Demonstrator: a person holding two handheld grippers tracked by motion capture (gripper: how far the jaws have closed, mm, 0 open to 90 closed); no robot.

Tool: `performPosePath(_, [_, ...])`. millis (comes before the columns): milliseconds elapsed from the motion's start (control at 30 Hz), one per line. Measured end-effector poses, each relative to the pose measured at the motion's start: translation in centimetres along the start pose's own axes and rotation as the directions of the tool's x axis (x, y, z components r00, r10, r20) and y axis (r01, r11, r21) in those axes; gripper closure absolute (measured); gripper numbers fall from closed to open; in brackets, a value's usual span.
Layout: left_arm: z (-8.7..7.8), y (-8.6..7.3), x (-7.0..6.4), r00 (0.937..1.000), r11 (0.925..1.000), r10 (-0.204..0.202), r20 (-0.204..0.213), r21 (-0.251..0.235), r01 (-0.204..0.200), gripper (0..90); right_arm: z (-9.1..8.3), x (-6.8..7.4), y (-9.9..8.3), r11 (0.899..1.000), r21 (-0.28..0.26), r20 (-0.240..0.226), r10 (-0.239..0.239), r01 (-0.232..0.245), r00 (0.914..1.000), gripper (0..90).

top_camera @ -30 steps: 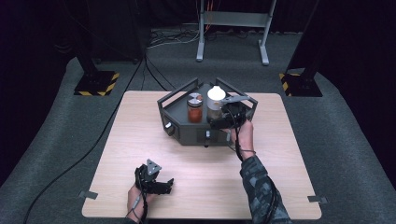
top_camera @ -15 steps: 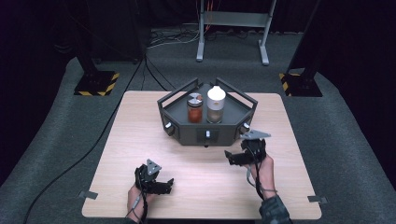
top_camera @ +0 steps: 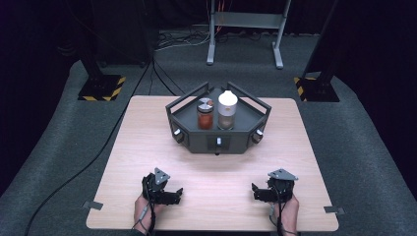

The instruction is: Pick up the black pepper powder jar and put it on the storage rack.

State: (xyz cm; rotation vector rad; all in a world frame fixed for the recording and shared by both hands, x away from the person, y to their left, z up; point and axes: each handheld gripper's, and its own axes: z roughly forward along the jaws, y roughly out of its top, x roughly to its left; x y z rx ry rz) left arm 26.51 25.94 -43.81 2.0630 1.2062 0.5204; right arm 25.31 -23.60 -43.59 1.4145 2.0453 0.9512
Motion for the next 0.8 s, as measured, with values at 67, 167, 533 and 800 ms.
performPosePath(67, [0.00, 0.01, 0.02, 1.0000, 1.0000, -0.001, 0.000, 0.001, 0.001, 2.0, -0.07, 0.13, -0.19, 1.000, -0.012, 0.005, -0.009, 0.009, 0.9999, 0.0])
performPosePath(167, [-0.02, 0.00, -0.07, 1.0000, 1.0000, 0.004, -0.003, 0.000, -0.004, 2.0, 0.07, -0.11, -0.18, 1.000, -0.007, -0.010, -0.010, 0.010, 0.9999, 0.0])
performPosePath(533, [0.00, 0.00, 0.00, 1.0000, 1.0000, 0.000, 0.000, 0.000, 0.000, 2.0, -0.22, -0.62, -0.84, 0.999, -0.042, -0.030, 0.005, -0.006, 0.9995, 0.0])
performPosePath(800, [0.02, 0.03, 0.00, 1.0000, 1.0000, -0.004, -0.002, 0.002, 0.004, 1.9, -0.25, -0.65, -0.85, 0.999, -0.040, -0.035, 0.004, -0.005, 0.9994, 0.0])
